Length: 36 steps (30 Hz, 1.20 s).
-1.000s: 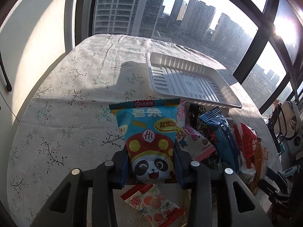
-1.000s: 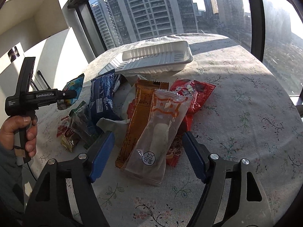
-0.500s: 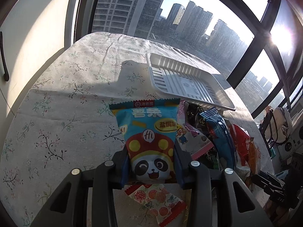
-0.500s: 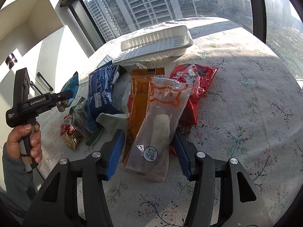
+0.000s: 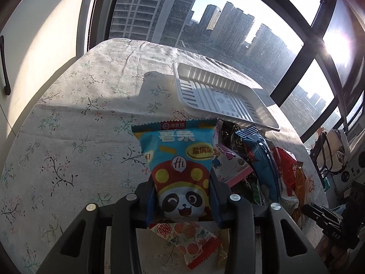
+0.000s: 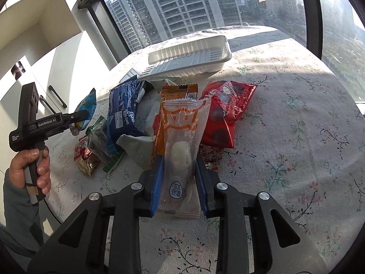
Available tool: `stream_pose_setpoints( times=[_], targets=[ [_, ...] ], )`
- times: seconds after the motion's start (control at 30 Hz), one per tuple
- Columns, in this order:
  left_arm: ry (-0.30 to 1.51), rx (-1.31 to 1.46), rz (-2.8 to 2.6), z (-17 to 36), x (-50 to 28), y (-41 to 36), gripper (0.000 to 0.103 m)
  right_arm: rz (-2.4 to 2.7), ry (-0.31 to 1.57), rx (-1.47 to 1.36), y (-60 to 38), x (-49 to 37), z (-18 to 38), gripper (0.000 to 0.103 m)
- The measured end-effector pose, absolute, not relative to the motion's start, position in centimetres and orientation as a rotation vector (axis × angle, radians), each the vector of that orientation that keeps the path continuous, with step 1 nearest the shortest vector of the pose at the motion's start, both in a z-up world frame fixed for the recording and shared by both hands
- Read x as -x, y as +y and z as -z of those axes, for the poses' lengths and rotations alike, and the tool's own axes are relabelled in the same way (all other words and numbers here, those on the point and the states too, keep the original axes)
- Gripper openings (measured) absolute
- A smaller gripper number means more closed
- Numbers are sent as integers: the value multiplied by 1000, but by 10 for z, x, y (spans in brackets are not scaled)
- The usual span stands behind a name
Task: Organize snacks
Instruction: 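Grasp the panda bag with the left tool while the right tool grasps the clear bread bag, then place the panda bag in the white tray while the right tool drops the bread bag there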
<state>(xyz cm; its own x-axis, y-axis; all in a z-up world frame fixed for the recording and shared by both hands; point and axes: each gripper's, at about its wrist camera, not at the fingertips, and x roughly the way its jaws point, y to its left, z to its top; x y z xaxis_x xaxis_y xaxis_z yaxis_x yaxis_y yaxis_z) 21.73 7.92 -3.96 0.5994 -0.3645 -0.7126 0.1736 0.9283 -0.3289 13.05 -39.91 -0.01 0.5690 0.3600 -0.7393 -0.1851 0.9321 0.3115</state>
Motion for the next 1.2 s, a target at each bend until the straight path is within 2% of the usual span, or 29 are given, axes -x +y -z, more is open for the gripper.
stream_pose_setpoints(
  times=[0.43, 0.6, 0.9, 1.2],
  targets=[
    [856, 255, 334, 32, -212, 83, 41, -394, 844, -300, -414, -124, -23, 19],
    [830, 247, 347, 12, -228, 86, 41, -357, 787, -293, -442, -143, -47, 19],
    [811, 125, 386, -26, -317, 49, 41, -314, 758, -216, -469, -265, -94, 19],
    [943, -5, 410, 7, -404, -9, 41, -393, 973, -136, -417, -400, -46, 19]
  ],
)
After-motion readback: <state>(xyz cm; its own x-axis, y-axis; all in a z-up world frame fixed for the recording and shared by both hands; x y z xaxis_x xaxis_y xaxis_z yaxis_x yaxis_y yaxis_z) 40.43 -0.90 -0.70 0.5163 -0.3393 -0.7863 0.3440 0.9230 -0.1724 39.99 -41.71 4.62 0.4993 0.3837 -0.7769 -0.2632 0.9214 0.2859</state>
